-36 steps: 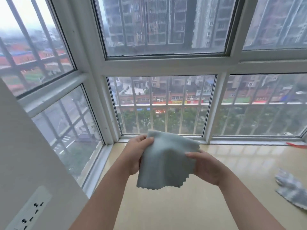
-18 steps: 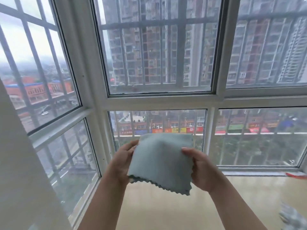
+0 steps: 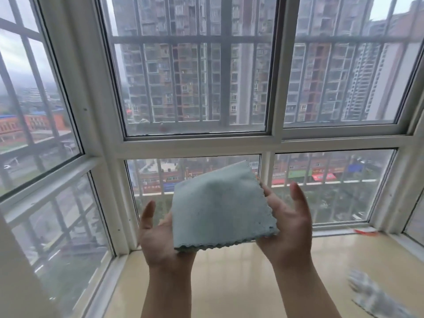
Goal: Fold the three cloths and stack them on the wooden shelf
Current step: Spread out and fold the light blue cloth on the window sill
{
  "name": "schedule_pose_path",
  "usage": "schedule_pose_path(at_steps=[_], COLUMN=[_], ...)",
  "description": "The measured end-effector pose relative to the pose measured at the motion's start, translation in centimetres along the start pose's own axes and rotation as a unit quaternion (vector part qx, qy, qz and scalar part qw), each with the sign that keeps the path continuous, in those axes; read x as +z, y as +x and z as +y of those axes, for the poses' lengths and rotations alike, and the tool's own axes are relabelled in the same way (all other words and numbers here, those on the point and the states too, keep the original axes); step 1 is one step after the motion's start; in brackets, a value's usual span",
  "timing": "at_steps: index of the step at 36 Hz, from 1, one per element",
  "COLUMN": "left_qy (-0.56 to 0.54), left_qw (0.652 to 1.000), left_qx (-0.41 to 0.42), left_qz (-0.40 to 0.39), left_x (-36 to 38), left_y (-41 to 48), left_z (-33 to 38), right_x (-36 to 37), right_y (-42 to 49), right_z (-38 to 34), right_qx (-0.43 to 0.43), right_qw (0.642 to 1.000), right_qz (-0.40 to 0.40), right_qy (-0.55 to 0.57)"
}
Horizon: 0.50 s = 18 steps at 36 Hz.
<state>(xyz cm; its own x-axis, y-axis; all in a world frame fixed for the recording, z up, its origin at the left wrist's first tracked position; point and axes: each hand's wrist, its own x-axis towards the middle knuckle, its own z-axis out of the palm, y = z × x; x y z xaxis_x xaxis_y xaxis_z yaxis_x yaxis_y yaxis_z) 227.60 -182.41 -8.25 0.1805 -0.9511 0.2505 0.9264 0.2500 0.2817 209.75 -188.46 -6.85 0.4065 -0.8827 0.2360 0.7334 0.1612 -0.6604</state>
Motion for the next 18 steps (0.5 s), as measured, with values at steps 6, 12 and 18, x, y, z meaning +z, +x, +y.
schedule_pose_path(at_steps=[6,12,18], left_qy=[0.019,0.025,0.051], left_qw=[0.998,0.997,0.989], left_qx=[-0.047,-0.075,-0.138], left_qz=[-0.035,0.023,0.005], left_x=[2.5,4.8,4.6], left_y=[0.2,-0.4,-0.5], left_z=[-0.9,-2.1,-3.6], right_x=[2.6,4.3,5.6], right_y=[-2.2,-4.7,-7.5], right_z=[2.0,1.5,-0.1], right_qx=[-0.018,-0.074,-0.149], right_qw=[0.976,0.961,0.954], right_qz=[0.020,0.108,0.174], right_qy=[0.217,0.244,0.195])
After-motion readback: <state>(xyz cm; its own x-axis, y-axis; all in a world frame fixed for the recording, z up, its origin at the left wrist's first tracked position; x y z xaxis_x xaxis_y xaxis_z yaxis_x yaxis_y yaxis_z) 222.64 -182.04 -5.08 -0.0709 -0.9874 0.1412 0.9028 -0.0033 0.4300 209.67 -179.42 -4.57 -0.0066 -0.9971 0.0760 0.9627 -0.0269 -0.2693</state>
